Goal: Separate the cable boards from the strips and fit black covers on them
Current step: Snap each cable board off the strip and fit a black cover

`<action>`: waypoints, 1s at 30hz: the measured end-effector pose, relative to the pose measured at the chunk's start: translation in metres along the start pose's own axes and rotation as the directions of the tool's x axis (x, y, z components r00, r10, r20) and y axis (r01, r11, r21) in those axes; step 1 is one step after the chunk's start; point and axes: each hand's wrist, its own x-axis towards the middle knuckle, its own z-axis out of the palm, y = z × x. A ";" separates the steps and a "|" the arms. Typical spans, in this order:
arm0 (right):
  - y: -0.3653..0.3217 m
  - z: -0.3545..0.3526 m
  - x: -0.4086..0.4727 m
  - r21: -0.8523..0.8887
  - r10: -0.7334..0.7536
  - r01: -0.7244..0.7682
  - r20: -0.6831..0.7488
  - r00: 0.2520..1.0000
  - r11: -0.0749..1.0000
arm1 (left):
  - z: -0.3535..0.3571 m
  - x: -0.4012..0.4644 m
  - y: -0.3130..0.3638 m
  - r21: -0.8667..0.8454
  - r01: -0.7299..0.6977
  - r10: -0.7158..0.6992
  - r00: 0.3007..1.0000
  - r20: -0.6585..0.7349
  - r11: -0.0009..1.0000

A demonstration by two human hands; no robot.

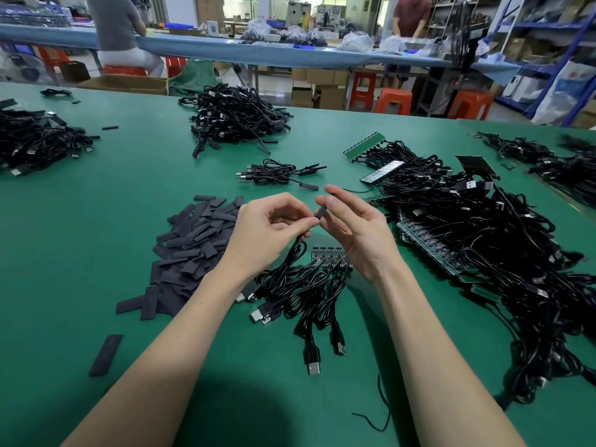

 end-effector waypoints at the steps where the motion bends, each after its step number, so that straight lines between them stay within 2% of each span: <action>1: 0.001 0.000 0.001 0.014 0.004 -0.004 -0.016 1.000 1.000 | 0.000 0.001 -0.001 -0.002 0.007 -0.007 1.000 0.001 1.000; 4: 0.003 0.001 0.003 0.032 0.030 -0.028 -0.067 0.997 0.999 | 0.001 0.003 -0.004 0.072 0.053 -0.055 0.998 0.014 0.996; 9: 0.005 -0.001 0.008 0.102 0.035 -0.014 -0.211 0.977 0.995 | -0.003 0.002 -0.006 0.388 0.233 -0.300 0.946 0.121 0.892; 14: 0.006 -0.005 0.009 0.149 0.045 0.001 -0.308 0.950 0.989 | -0.009 0.006 0.004 0.368 0.316 -0.403 0.895 0.189 0.875; 19: 0.008 -0.006 0.011 0.148 0.030 0.020 -0.332 0.943 0.989 | -0.012 0.014 0.014 0.391 0.303 -0.398 0.897 0.191 0.869; 23: 0.005 -0.015 0.014 0.058 0.026 -0.004 -0.386 0.922 0.998 | -0.019 0.040 0.018 0.429 0.247 -0.320 0.942 0.105 0.869; 27: 0.004 -0.021 0.015 -0.008 0.055 -0.065 -0.438 0.897 0.998 | -0.024 0.085 0.010 0.645 0.158 -0.242 0.969 0.043 0.747; 30: 0.005 -0.019 0.014 -0.042 0.074 -0.102 -0.434 0.898 0.994 | -0.025 0.116 -0.003 0.799 0.111 -0.267 0.962 0.064 0.591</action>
